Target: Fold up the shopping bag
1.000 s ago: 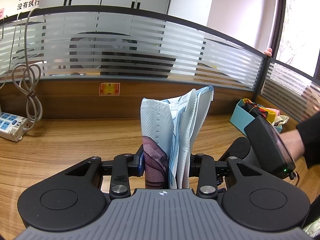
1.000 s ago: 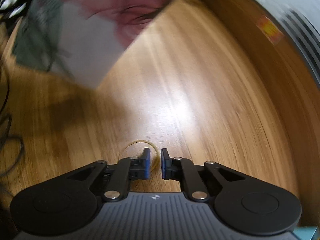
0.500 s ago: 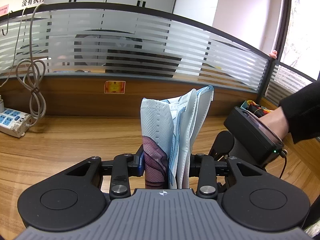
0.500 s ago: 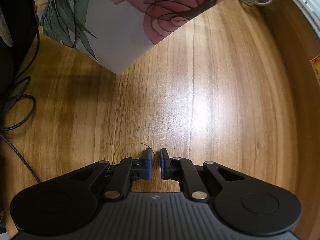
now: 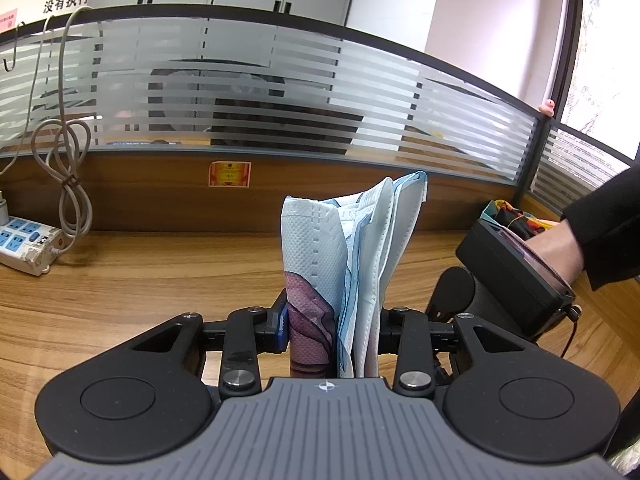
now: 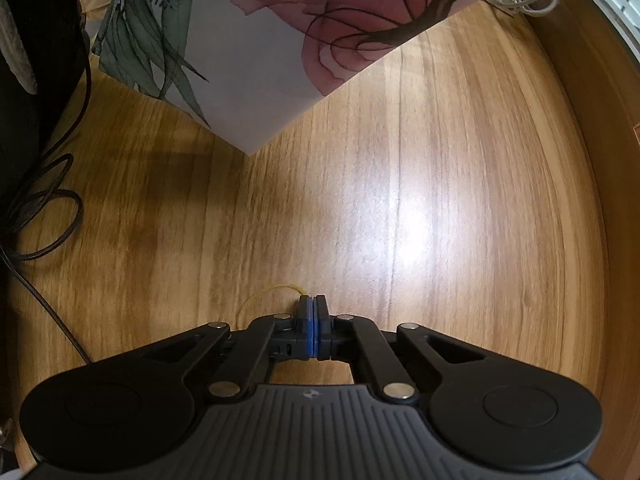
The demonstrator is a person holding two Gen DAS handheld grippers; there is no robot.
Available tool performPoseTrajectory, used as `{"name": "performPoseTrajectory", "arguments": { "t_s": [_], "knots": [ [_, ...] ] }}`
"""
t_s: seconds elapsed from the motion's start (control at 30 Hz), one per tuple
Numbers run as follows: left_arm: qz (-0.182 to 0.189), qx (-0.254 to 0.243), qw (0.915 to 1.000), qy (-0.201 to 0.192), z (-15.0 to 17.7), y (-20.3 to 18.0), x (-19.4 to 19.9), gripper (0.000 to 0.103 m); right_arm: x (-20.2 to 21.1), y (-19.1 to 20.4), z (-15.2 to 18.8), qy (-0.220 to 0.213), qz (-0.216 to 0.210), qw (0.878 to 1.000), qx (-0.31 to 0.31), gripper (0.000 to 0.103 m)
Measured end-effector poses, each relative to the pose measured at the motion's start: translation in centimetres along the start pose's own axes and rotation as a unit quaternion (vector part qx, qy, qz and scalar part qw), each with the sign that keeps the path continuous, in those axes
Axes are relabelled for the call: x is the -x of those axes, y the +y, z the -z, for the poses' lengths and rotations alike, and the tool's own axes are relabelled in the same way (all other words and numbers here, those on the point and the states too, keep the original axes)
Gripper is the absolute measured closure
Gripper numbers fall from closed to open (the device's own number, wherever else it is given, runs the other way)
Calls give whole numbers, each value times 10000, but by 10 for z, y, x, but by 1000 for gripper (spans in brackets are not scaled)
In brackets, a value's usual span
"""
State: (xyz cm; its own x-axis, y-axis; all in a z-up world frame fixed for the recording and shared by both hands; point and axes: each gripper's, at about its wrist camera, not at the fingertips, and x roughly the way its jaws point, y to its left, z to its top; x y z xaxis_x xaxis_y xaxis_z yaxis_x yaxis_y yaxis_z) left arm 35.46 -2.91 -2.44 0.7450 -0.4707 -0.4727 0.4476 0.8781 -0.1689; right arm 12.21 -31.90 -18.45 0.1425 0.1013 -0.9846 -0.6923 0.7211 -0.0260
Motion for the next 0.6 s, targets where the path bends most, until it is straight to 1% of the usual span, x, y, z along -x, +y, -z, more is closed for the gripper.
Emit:
{"name": "performPoseTrajectory", "arguments": {
  "t_s": [0.37, 0.6],
  "knots": [
    [49, -52, 10000, -36, 0, -3, 2, 65, 14, 32, 25, 93, -17, 9988, -477, 103],
    [63, -84, 9999, -52, 0, -5, 4, 65, 19, 39, 35, 40, 63, 9958, -913, 103]
  ]
}}
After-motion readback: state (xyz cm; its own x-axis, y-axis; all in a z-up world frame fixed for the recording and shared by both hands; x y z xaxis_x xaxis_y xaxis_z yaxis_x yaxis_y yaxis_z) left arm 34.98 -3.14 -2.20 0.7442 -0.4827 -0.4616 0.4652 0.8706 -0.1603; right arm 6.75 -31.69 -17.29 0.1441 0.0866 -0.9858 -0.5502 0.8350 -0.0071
